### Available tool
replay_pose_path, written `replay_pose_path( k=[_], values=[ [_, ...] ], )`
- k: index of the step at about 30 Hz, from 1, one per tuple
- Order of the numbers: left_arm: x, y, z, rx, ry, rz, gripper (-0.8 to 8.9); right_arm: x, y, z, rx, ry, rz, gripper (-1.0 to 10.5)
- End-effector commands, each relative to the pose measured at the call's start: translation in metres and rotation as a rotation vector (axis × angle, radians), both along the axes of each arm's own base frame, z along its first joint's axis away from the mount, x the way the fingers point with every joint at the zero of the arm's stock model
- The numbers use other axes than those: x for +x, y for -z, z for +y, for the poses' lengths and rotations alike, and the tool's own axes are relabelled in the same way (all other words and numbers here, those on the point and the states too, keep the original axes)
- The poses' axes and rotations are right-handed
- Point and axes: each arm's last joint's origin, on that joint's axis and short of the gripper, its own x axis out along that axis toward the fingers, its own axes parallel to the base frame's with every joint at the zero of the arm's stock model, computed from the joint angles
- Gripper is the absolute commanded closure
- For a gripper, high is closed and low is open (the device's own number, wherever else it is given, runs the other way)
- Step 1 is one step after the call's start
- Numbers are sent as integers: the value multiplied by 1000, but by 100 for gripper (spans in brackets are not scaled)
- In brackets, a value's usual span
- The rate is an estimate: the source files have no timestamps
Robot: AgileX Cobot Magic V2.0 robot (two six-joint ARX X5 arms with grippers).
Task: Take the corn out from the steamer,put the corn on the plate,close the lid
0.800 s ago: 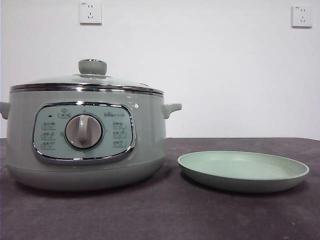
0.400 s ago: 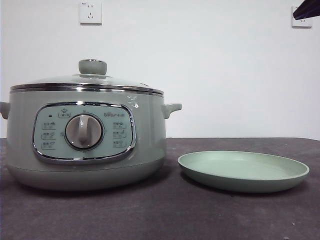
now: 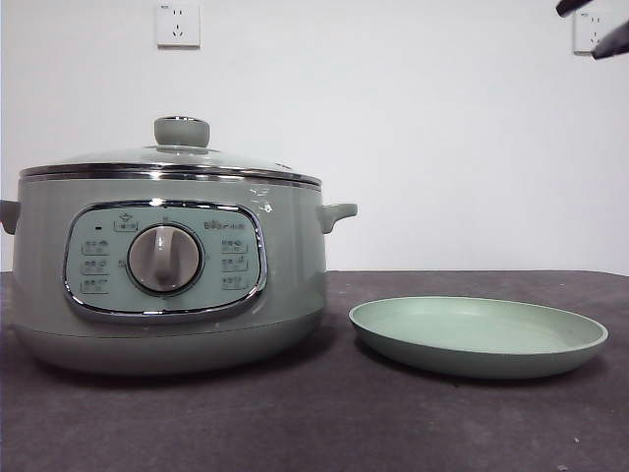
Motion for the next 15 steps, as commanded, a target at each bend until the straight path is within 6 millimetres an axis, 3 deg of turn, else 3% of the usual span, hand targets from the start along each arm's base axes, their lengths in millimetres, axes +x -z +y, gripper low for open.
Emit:
replay_pose_path(
  k=[1, 8, 15],
  values=[
    [8, -4, -1, 12, 23, 4, 388, 0, 0, 0, -11, -5, -7, 497],
    [44, -17, -11, 28, 80, 36, 401, -2, 2, 0, -13, -6, 30, 501],
    [87, -26, -38, 154, 104, 72, 412, -3, 4, 0, -15, -6, 53, 502]
  ],
)
